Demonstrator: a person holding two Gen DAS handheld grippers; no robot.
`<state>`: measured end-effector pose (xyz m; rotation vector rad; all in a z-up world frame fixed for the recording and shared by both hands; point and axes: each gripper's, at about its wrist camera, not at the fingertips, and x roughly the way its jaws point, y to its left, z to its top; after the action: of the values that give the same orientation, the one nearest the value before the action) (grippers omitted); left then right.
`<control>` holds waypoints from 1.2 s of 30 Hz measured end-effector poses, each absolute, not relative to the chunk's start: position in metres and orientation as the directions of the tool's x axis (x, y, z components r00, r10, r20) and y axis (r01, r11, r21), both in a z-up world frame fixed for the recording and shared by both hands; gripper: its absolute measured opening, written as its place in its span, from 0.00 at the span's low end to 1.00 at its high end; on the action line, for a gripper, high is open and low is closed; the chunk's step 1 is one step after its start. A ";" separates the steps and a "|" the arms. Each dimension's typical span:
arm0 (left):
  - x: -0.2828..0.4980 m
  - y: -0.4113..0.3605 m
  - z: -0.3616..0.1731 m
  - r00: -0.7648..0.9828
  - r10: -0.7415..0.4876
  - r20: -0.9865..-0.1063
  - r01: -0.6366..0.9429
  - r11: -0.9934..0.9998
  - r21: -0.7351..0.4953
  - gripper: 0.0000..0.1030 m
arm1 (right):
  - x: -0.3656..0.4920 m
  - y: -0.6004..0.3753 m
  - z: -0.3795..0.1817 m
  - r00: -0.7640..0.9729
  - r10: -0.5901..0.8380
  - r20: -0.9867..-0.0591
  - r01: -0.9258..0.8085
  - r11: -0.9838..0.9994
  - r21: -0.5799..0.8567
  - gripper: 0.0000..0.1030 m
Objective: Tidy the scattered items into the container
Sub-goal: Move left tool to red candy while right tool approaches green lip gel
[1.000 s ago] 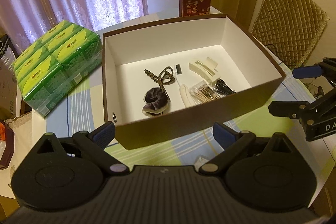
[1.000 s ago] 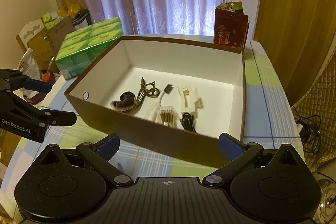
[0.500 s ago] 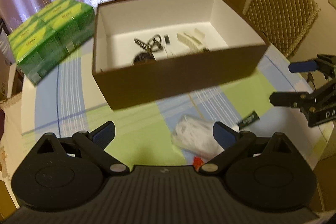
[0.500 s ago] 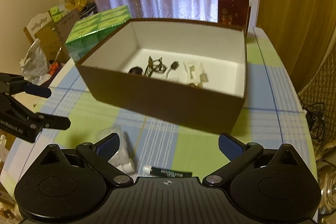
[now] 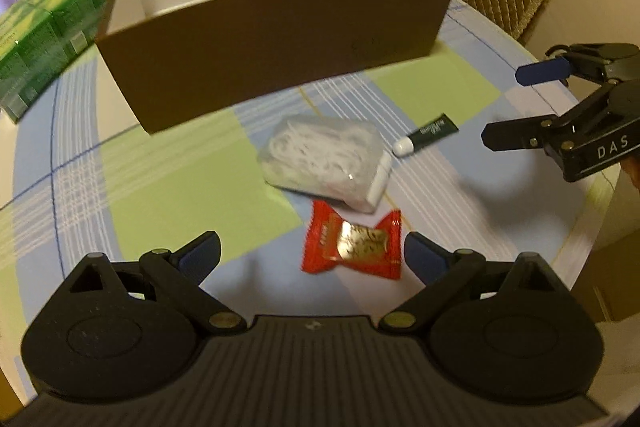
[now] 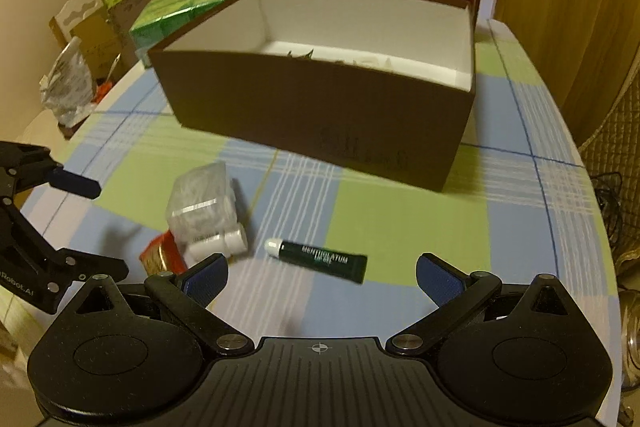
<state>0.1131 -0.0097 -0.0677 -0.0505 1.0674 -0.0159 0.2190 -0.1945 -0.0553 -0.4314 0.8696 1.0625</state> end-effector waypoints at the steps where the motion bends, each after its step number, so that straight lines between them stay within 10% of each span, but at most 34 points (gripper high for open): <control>1: 0.112 -0.012 -0.070 0.483 -0.042 -0.875 -0.006 0.999 -0.051 0.93 | 0.218 -0.196 -0.057 0.208 0.573 -0.793 -0.892 0.444 0.087 1.00; 15: 0.112 -0.028 -0.094 0.498 -0.057 -0.865 0.080 0.997 -0.020 0.84 | 0.223 -0.203 -0.080 0.195 0.534 -0.822 -0.883 0.461 0.090 1.00; 30: 0.124 -0.035 -0.110 0.491 -0.085 -0.867 0.130 0.991 -0.023 0.37 | 0.227 -0.200 -0.089 0.176 0.536 -0.825 -0.893 0.440 0.095 1.00; 36: 0.116 -0.019 -0.108 0.487 -0.067 -0.871 0.092 0.995 -0.026 0.34 | 0.222 -0.191 -0.090 0.162 0.551 -0.819 -0.918 0.388 0.080 1.00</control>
<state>0.1162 -0.0194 -0.1082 0.0251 1.0577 -0.0967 0.2224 -0.1913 -0.0897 -0.4985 0.8937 1.1120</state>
